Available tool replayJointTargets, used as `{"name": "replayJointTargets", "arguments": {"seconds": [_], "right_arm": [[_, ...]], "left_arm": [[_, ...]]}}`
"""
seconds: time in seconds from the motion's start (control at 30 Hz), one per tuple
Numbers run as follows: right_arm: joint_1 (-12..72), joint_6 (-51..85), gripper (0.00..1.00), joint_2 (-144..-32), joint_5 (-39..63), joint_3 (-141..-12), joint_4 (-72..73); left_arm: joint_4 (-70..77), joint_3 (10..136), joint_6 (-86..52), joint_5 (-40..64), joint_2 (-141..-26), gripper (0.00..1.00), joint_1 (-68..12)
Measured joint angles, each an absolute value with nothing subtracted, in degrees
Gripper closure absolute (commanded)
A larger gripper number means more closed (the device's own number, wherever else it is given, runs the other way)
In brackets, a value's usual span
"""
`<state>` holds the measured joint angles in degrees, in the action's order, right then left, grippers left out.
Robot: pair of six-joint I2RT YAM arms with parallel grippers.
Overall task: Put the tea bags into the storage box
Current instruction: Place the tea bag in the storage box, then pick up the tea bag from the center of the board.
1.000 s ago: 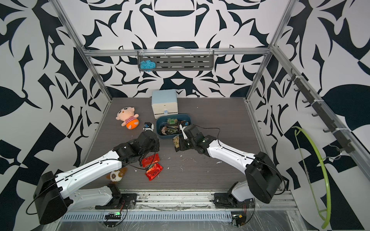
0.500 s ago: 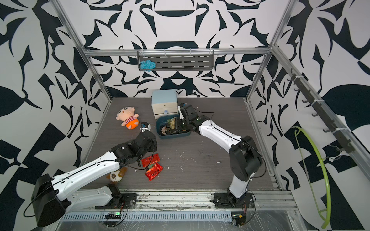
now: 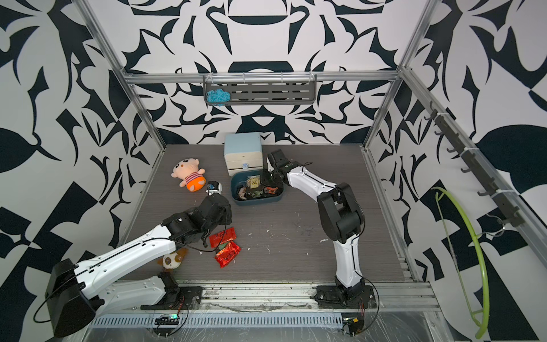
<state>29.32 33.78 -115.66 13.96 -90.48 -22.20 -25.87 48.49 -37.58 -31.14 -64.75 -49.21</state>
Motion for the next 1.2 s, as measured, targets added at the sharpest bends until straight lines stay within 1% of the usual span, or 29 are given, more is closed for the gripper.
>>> {"name": "replayJointTargets", "arguments": {"seconds": [0.1, 0.2, 0.27, 0.33, 0.4, 0.47, 0.63, 0.73, 0.83, 1.0, 1.1, 1.2], "right_arm": [[28.62, 32.36, 0.59, -114.74, 11.51, -90.45, -24.60], [28.64, 30.83, 0.55, -111.81, 9.54, -88.88, -25.82], [28.73, 29.78, 0.53, -107.92, 8.47, -86.02, -25.67], [28.99, 28.84, 0.51, -102.61, 7.77, -81.67, -24.82], [29.23, 27.88, 0.51, -96.99, 7.44, -76.64, -23.29], [29.47, 27.11, 0.49, -91.83, 7.14, -71.68, -21.52], [30.46, 25.87, 0.45, -79.92, 7.88, -57.45, -15.40], [31.44, 25.08, 0.42, -75.46, 8.56, -50.52, -12.62], [32.67, 24.40, 0.41, -72.64, 8.99, -45.63, -10.07], [35.27, 23.42, 0.38, -70.94, 9.04, -40.32, -4.47], [38.04, 22.39, 0.38, -71.99, 8.29, -38.68, -2.02], [40.32, 21.96, 0.37, -74.06, 8.23, -38.57, 0.16]], "left_arm": [[-26.63, 48.51, -37.63, -31.90, -64.77, 0.61, -49.21], [-27.83, 48.60, -37.63, -33.10, -64.99, 0.58, -49.21], [-28.64, 48.77, -37.67, -33.91, -65.21, 0.53, -49.21], [-29.17, 49.06, -37.36, -34.81, -65.30, 0.41, -49.21], [-29.12, 49.19, -37.15, -35.16, -65.30, 0.36, -49.21], [-28.97, 49.21, -36.25, -35.29, -65.30, 0.33, -49.19], [-28.88, 49.21, -33.50, -36.51, -65.28, 0.32, -49.19], [-28.29, 49.21, -31.68, -37.04, -65.10, 0.31, -49.19], [-27.49, 49.21, -30.02, -37.43, -64.49, 0.31, -49.15], [-27.88, 49.06, -31.09, -39.05, -63.37, 0.31, -49.10], [-31.83, 49.06, -35.99, -39.55, -62.67, 0.31, -49.08], [-36.58, 48.95, -41.25, -37.95, -60.36, 0.31, -49.08]]}}
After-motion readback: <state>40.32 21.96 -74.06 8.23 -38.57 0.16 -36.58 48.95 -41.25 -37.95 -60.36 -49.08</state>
